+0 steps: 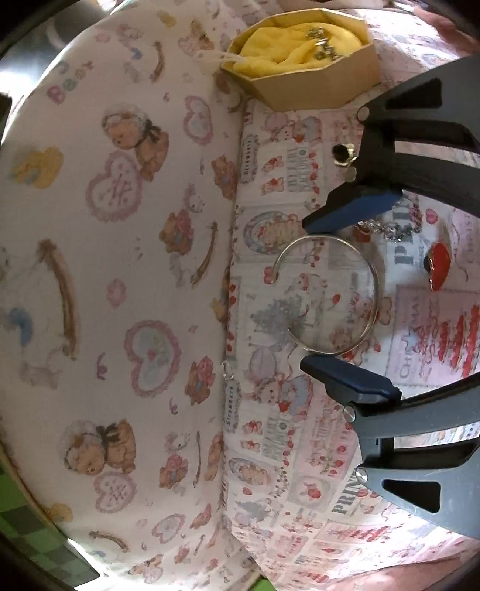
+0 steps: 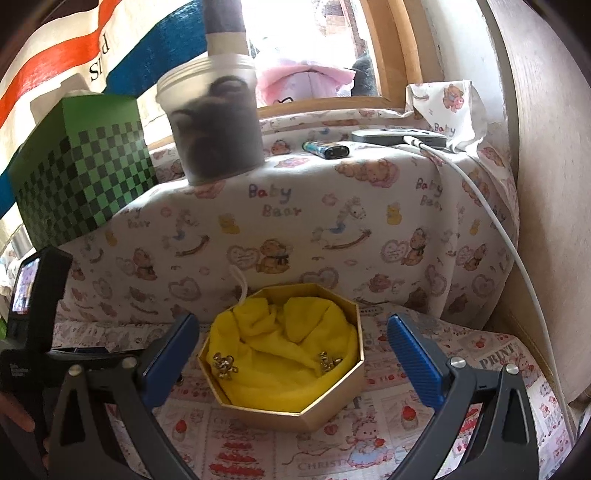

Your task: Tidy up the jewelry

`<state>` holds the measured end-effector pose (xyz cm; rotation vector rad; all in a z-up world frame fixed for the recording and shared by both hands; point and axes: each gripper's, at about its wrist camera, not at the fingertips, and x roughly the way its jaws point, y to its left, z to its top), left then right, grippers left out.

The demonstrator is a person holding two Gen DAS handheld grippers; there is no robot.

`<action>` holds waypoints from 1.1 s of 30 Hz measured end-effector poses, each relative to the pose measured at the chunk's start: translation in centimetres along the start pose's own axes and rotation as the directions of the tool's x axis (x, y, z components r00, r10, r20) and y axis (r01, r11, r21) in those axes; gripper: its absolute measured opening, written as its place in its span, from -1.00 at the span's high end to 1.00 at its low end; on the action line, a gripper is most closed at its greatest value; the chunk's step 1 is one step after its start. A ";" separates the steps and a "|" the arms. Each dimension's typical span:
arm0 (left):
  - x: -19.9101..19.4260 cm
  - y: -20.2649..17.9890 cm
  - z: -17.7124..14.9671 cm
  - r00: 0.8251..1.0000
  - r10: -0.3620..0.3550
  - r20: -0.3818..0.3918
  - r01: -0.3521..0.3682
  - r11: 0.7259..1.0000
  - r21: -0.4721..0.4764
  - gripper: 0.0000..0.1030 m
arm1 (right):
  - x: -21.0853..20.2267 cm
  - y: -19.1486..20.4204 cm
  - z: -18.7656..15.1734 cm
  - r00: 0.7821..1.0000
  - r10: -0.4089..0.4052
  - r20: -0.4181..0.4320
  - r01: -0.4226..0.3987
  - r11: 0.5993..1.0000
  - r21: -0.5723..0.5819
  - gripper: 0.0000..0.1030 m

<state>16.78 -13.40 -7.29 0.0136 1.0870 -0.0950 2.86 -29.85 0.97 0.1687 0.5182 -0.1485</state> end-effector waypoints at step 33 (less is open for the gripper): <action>-14.5 11.8 -7.3 0.813 -0.030 0.582 0.072 0.996 -0.050 -0.28 | -5.6 7.9 0.0 0.969 0.248 0.008 -0.244 0.957 -0.155 -0.98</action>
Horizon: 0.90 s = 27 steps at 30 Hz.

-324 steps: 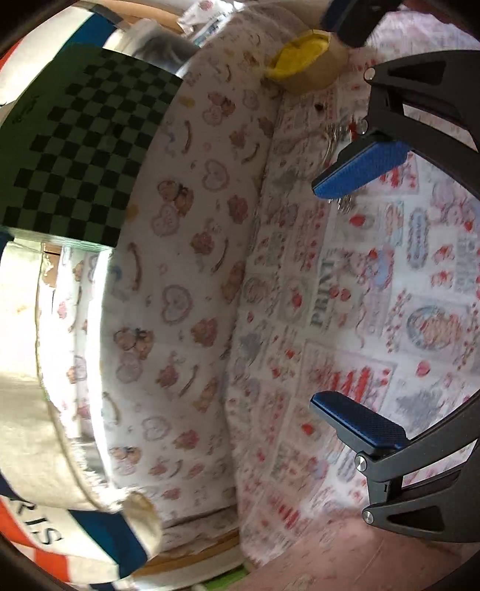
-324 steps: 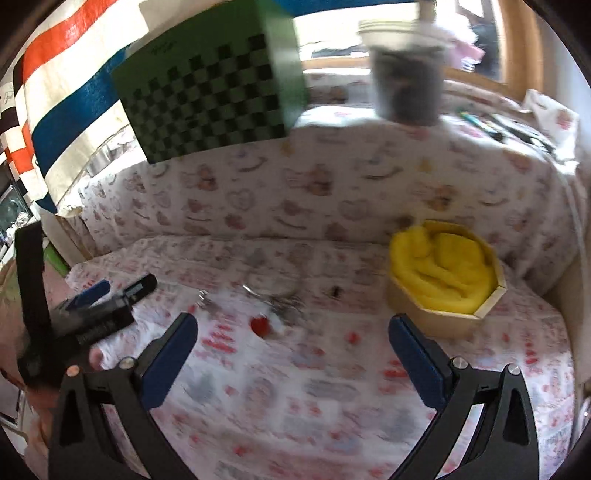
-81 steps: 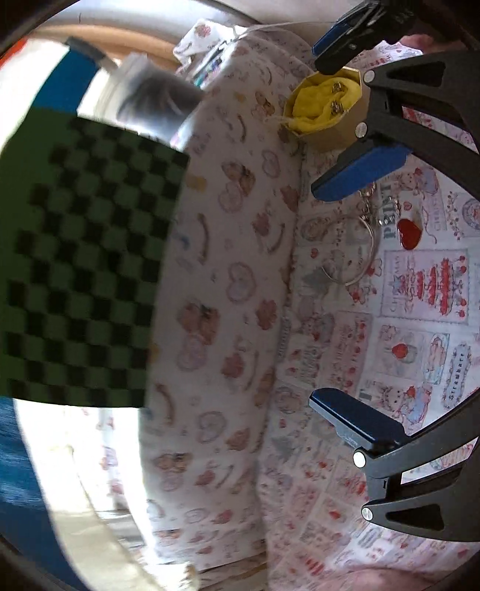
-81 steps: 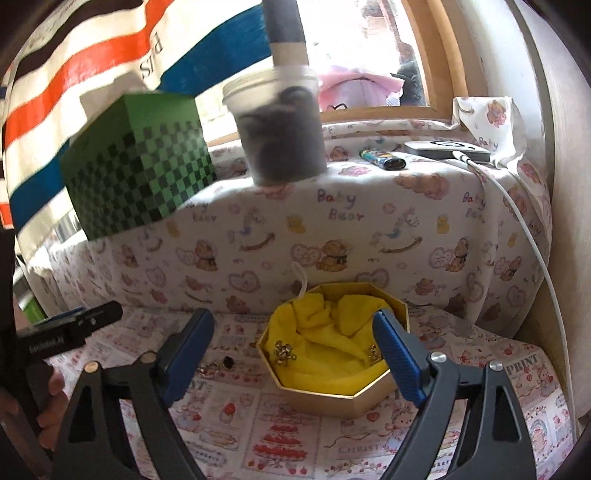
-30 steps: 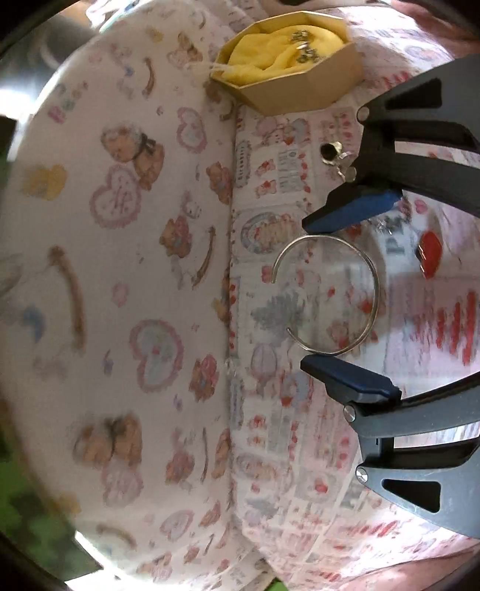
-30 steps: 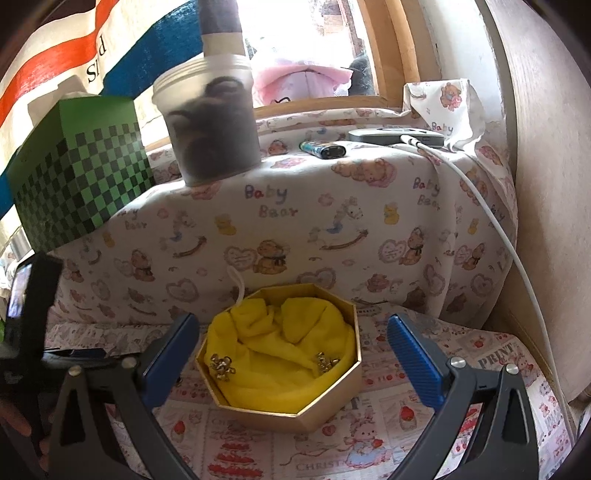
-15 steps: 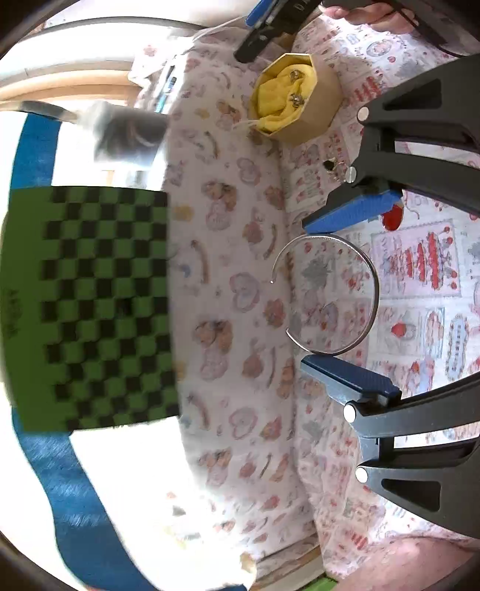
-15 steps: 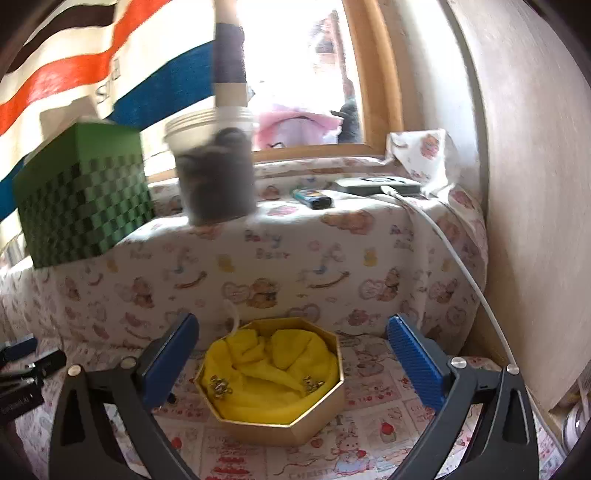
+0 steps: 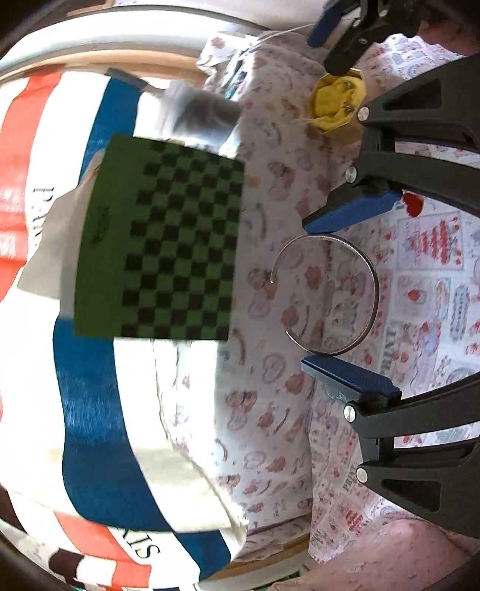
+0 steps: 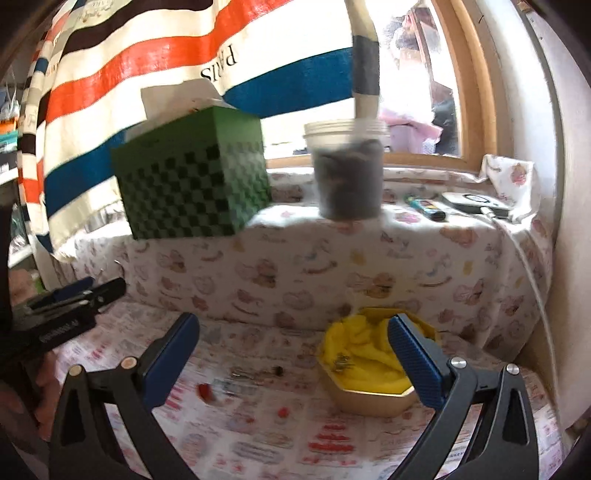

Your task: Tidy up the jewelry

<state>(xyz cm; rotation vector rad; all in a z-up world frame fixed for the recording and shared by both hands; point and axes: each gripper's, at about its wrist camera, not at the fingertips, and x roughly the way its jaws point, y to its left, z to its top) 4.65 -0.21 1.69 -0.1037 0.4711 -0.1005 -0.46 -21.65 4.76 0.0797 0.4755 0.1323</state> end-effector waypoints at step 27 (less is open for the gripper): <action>0.4 6.8 1.9 0.998 0.060 -0.007 -0.060 0.983 -0.174 -0.28 | 11.9 7.6 -4.9 0.884 0.090 -0.459 -0.145 0.986 -0.085 0.73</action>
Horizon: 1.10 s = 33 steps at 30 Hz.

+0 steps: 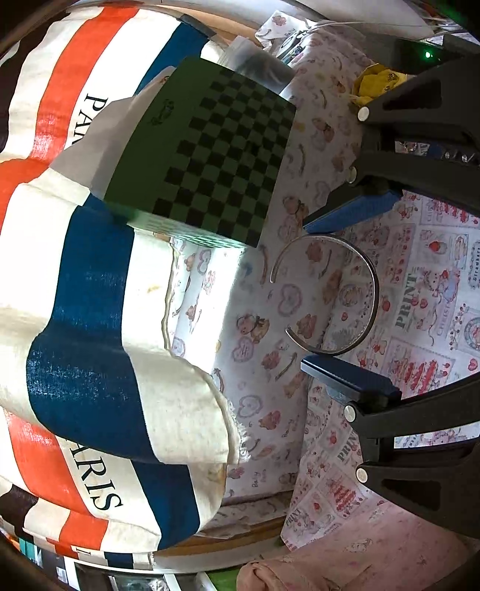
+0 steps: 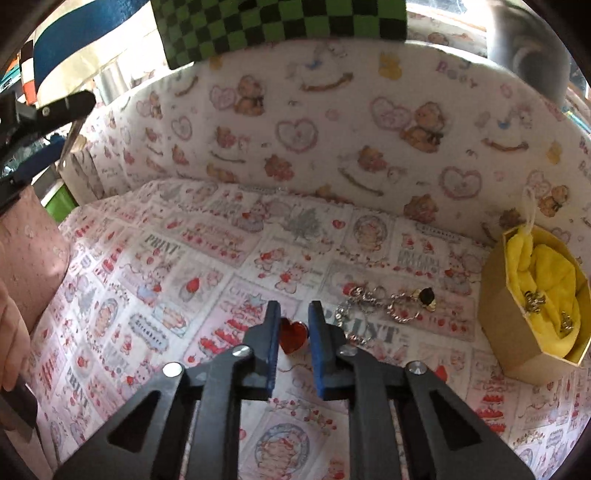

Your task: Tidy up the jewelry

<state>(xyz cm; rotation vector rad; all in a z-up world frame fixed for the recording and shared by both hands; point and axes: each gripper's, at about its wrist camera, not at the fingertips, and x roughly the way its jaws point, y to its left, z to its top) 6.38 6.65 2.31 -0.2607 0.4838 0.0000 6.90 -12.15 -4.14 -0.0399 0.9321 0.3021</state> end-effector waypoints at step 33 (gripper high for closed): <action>-6.6 -8.1 -1.2 0.967 -0.252 0.030 0.243 0.955 0.170 -0.28 | -17.5 -9.4 -2.8 0.920 0.041 0.389 -0.079 0.993 0.084 0.88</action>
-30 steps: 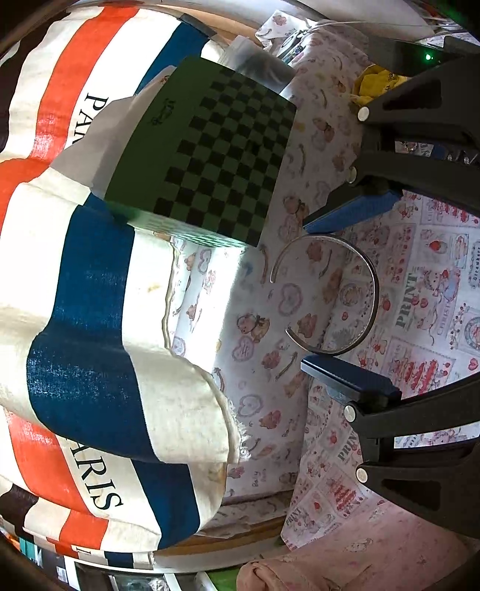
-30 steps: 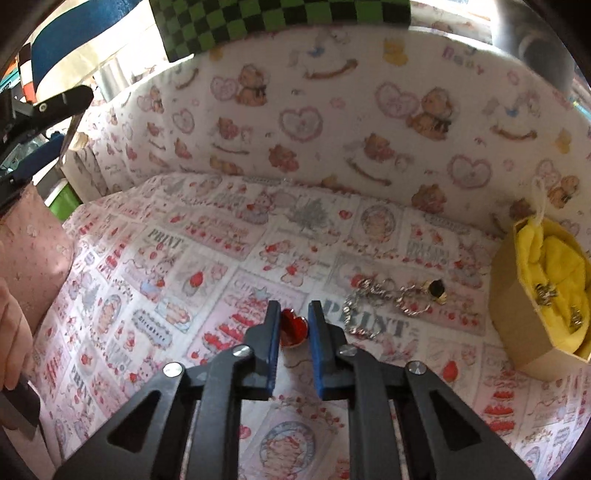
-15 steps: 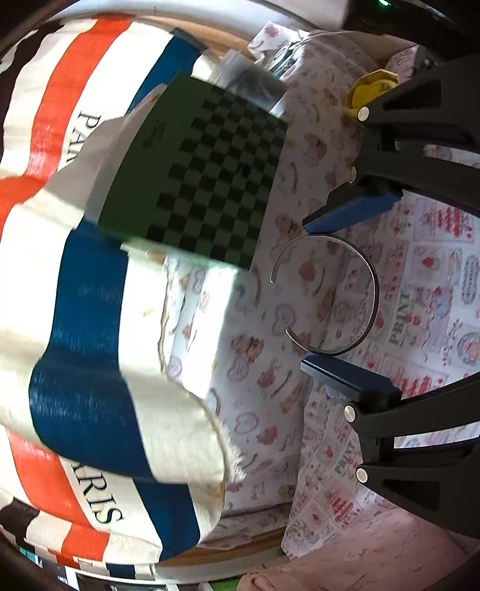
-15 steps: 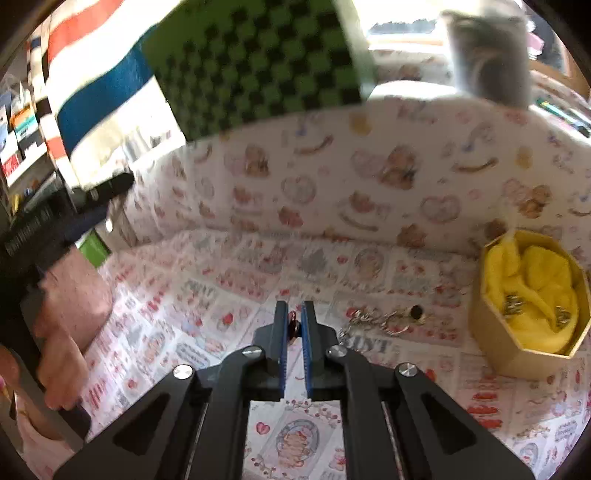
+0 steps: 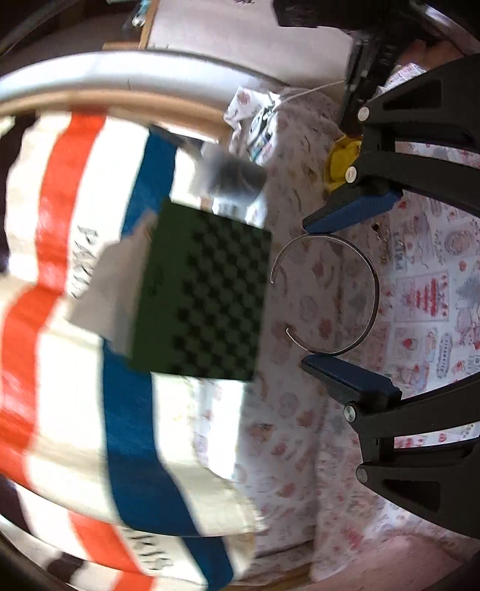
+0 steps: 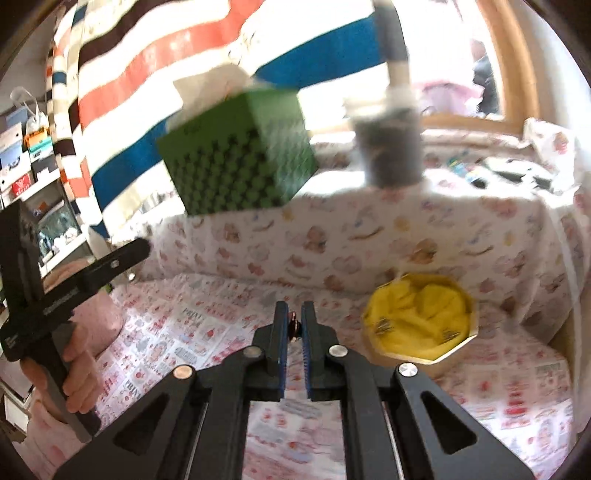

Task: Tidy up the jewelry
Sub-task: 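Carry the bangle and charm into the gold box and open both grippers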

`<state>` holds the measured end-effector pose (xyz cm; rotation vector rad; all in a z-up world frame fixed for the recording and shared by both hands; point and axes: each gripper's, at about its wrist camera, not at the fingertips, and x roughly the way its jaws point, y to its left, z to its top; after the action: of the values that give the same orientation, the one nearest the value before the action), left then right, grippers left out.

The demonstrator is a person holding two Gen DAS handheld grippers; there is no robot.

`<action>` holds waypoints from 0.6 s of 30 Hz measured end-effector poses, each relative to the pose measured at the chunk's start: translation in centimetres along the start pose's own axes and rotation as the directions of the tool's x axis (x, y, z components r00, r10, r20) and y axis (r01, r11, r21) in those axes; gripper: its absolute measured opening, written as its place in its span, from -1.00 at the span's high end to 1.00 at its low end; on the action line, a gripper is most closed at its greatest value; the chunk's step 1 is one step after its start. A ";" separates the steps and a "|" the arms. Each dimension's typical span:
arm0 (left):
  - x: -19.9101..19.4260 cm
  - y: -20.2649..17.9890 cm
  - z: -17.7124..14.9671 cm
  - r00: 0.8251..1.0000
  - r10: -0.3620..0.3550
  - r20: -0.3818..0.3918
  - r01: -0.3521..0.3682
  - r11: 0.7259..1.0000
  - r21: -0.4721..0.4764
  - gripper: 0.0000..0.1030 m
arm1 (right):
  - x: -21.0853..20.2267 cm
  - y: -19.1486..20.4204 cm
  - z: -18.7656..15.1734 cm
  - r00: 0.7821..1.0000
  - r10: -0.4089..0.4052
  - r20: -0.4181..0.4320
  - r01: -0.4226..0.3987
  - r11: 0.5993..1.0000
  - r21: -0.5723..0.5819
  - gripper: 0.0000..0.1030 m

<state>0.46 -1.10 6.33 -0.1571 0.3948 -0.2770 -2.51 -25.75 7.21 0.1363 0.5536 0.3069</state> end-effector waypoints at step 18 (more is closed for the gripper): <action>11.7 -12.7 1.1 0.956 -0.138 -0.260 0.160 0.985 0.067 -0.28 | 0.9 -11.1 0.6 0.997 -0.061 0.049 0.045 0.959 0.278 0.88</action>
<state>8.30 -16.52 5.79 -0.0649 0.6265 -0.4653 1.31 -35.95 4.91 0.3997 0.5409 0.1714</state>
